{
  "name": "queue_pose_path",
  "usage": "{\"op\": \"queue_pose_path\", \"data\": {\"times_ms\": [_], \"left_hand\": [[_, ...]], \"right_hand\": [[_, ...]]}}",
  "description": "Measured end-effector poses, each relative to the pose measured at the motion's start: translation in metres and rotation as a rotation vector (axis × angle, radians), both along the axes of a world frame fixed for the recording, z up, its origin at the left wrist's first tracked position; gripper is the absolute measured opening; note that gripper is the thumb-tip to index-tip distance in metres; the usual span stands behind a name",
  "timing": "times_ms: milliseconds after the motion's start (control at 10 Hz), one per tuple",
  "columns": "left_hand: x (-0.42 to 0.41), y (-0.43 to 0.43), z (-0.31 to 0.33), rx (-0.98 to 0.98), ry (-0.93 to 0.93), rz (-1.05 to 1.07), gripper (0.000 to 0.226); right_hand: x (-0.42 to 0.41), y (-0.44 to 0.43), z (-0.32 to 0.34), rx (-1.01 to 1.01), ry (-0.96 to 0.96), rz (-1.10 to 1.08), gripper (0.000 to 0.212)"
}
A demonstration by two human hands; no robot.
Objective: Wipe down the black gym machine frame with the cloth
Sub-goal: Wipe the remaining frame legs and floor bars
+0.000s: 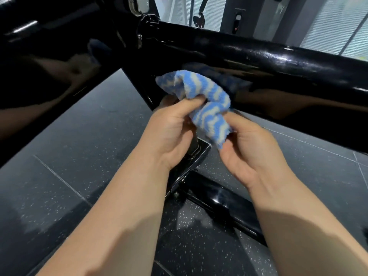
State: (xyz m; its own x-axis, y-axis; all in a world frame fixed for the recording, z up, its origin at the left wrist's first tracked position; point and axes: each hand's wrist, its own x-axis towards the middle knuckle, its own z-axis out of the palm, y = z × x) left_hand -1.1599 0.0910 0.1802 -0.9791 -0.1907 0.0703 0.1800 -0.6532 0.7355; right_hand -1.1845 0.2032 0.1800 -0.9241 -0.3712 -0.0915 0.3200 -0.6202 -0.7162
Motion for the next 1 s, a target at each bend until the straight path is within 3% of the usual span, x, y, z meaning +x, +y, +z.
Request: {"op": "queue_pose_path", "data": {"times_ms": [100, 200, 300, 400, 500, 600, 700, 800, 1000], "left_hand": [[0.011, -0.008, 0.004, 0.115, -0.124, 0.141, 0.014], [0.014, -0.020, 0.005, 0.145, -0.241, 0.186, 0.018], [0.014, -0.025, 0.014, 0.074, -0.165, 0.188, 0.032], [0.012, -0.025, 0.020, 0.062, -0.163, 0.250, 0.034], [0.013, -0.022, 0.021, 0.081, -0.207, 0.296, 0.033], [0.013, -0.018, 0.022, 0.023, -0.236, 0.373, 0.026], [0.013, -0.021, 0.020, -0.092, -0.225, 0.548, 0.021], [0.014, -0.033, 0.016, -0.255, -0.146, 0.753, 0.020], [0.027, -0.044, 0.021, -0.570, -0.095, 0.883, 0.031]], "right_hand": [[0.009, -0.001, -0.005, 0.535, 0.276, -0.221, 0.018], [0.016, -0.015, -0.005, 0.965, 0.527, -0.352, 0.029], [0.013, -0.036, 0.011, 0.463, 0.217, -0.310, 0.030], [-0.001, -0.019, 0.016, -0.562, -0.279, -0.104, 0.027], [-0.001, 0.001, 0.015, -0.637, -0.227, -0.201, 0.031], [0.006, -0.010, 0.022, -0.580, -0.251, -0.153, 0.033], [0.019, -0.033, 0.019, -0.582, -0.326, 0.015, 0.038], [0.037, -0.057, 0.030, -0.484, -0.225, 0.242, 0.039], [0.033, -0.091, 0.073, -0.313, -0.086, 0.169, 0.018]]}}
